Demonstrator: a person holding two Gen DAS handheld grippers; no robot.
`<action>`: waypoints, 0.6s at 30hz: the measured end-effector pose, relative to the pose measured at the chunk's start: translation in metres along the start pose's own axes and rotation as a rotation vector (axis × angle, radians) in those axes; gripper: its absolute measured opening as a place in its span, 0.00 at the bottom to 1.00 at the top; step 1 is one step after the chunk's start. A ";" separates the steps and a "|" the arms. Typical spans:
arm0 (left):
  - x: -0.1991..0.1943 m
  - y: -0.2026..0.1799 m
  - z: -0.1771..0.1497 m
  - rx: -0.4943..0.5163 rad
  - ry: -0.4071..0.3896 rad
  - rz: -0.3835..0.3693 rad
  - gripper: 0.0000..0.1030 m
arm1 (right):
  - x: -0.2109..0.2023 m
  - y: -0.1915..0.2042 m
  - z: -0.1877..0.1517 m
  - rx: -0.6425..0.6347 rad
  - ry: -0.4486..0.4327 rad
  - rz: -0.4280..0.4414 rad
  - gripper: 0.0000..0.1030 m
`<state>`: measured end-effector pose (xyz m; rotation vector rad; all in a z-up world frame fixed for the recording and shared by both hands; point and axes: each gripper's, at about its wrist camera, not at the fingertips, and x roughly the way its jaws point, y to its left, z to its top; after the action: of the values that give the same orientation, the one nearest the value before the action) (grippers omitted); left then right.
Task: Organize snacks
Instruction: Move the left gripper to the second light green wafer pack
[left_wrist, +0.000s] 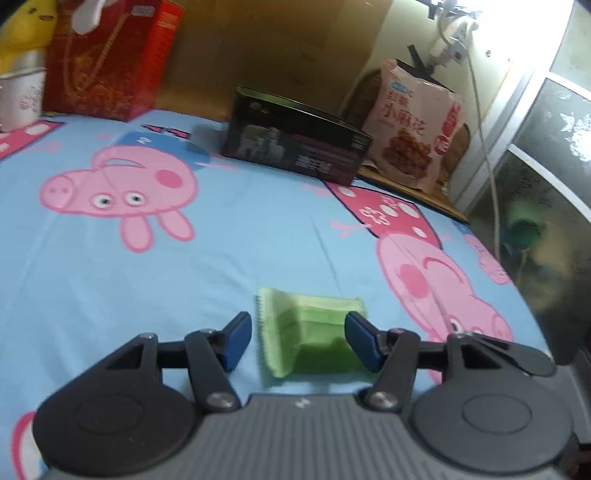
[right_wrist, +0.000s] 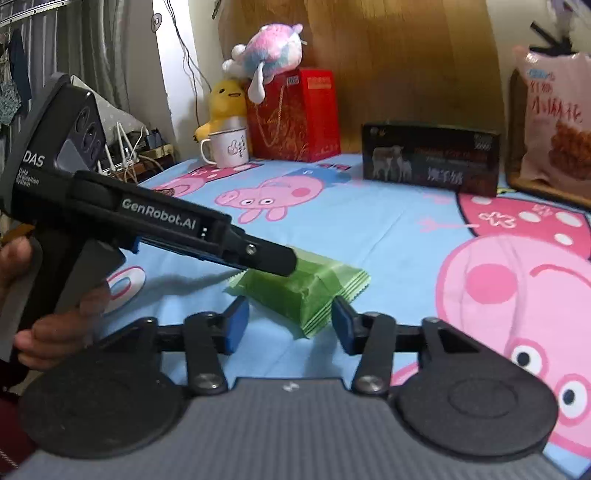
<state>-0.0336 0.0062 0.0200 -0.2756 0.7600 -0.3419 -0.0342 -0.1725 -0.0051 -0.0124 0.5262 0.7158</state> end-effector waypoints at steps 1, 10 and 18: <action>-0.002 0.002 0.000 -0.003 -0.006 0.011 0.56 | -0.001 0.000 -0.001 -0.001 -0.007 -0.006 0.58; -0.014 0.014 0.004 0.040 -0.076 0.184 0.75 | -0.012 -0.010 -0.006 0.027 -0.061 -0.093 0.74; -0.011 0.033 0.013 0.069 -0.108 0.284 0.75 | -0.022 -0.036 -0.002 0.134 -0.144 -0.213 0.76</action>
<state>-0.0253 0.0418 0.0241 -0.1176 0.6687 -0.0839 -0.0264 -0.2135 -0.0024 0.1057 0.4264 0.4688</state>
